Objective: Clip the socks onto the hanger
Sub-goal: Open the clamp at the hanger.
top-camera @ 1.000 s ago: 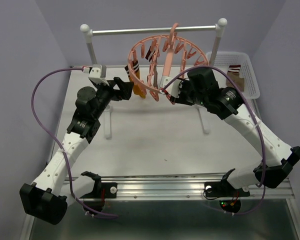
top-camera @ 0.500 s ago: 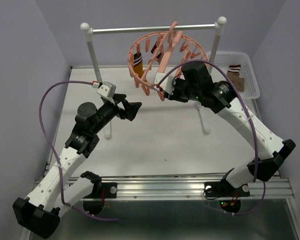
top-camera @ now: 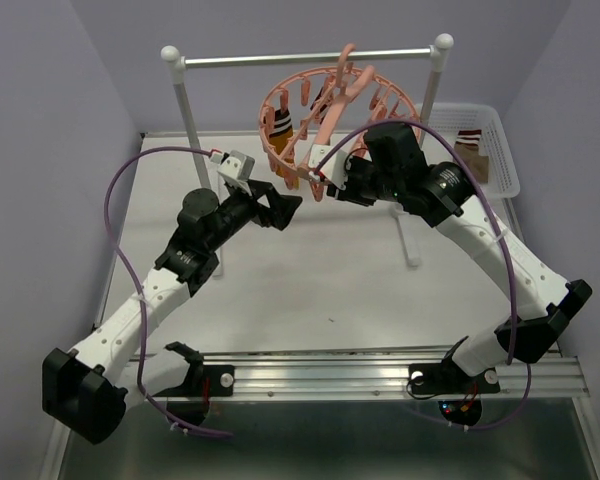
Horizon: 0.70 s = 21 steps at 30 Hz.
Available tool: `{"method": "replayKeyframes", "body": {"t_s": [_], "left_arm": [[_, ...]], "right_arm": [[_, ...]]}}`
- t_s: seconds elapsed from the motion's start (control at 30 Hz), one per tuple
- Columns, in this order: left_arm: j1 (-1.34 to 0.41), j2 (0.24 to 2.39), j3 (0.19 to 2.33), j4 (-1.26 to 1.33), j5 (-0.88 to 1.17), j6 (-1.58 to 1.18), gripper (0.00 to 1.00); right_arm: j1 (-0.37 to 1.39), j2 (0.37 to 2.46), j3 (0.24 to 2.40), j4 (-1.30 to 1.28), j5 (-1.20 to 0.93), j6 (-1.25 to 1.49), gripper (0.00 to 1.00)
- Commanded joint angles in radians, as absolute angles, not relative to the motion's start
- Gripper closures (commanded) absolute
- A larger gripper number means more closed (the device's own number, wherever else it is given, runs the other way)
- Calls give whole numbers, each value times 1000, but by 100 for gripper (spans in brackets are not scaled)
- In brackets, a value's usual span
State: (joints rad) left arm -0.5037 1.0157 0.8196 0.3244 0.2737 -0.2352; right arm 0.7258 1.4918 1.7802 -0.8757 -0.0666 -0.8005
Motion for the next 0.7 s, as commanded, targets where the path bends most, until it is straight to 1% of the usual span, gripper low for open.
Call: {"method": "replayKeyframes", "body": {"t_s": [0.0,0.27,0.4,0.43,0.5,0.53,0.67], "left_arm": [[-518,1042,893,448,298,-253,1],[-525,1091,917,502,218,-267,2],[-525,1121,934,508,241,-267,8],[-525,1126,937,511,245,-267,11],[-525,1126,937,515,250,-268,13],[-525,1124,936,518,249,-268,17],[-525,1112,925,538,242,-267,21]], "right_arm": [[726,1465,1809,-834,-84,-775,61],[726,1450,1799,-822,-98,-770,60],[726,1440,1796,-815,-106,-772,60],[726,1440,1796,-813,-107,-772,60],[726,1437,1798,-811,-109,-770,60],[726,1437,1798,-811,-110,-769,60],[726,1436,1792,-810,-117,-762,60]]}}
